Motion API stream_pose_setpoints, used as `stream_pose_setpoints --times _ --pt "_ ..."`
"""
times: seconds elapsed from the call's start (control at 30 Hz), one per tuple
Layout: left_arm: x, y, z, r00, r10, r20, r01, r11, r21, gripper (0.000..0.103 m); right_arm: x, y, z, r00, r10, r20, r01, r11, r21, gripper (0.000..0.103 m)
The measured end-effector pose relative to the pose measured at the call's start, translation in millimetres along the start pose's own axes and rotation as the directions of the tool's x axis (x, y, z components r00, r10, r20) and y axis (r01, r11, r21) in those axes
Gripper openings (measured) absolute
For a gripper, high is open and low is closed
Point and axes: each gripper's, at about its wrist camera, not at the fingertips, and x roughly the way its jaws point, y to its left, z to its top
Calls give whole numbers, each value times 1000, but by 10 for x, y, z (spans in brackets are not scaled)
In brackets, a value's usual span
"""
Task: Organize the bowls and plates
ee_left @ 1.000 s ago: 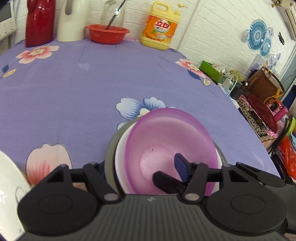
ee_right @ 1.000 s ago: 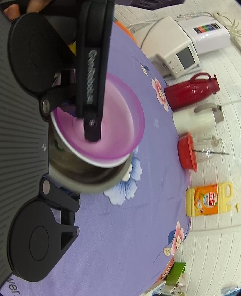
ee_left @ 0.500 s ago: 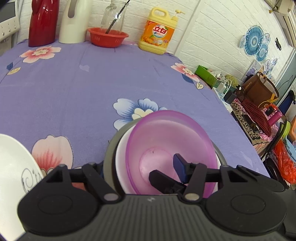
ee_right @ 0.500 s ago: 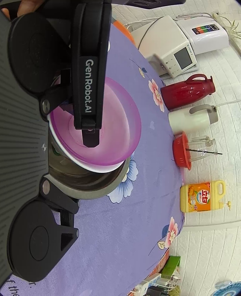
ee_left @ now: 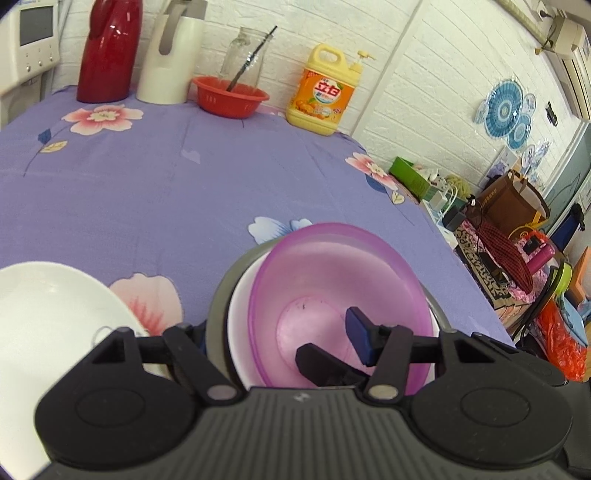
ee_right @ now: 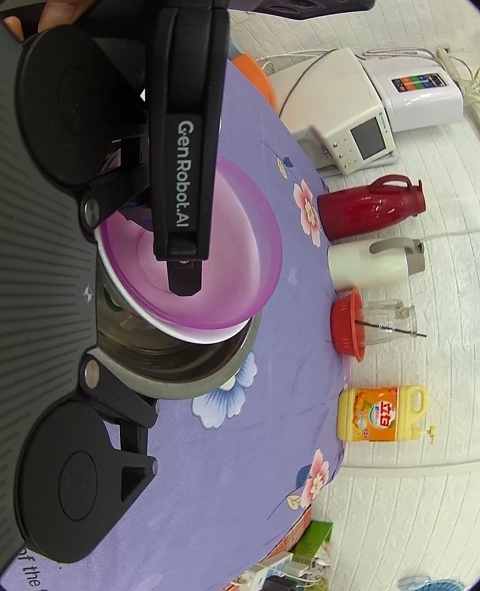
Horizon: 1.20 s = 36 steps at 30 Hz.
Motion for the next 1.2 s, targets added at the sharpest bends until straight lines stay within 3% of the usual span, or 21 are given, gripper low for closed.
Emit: stream_pose_setpoints --times 0.23,0.57,0.8,1.2 --pt "-334 346 6 997 25 70 -22 999 -46 57 47 358 90 999 51 5 -51 996 -67 103" --pt "-764 1004 -18 983 139 120 -121 982 -145 57 296 1012 178 984 174 -25 -176 970 -167 103" --pt "-846 1286 -99 979 179 97 -157 967 -199 58 429 1246 138 972 224 -72 -234 952 -196 103" --pt "-884 1375 -244 977 203 56 -188 961 -201 61 474 1328 21 955 266 -132 -288 938 -191 103"
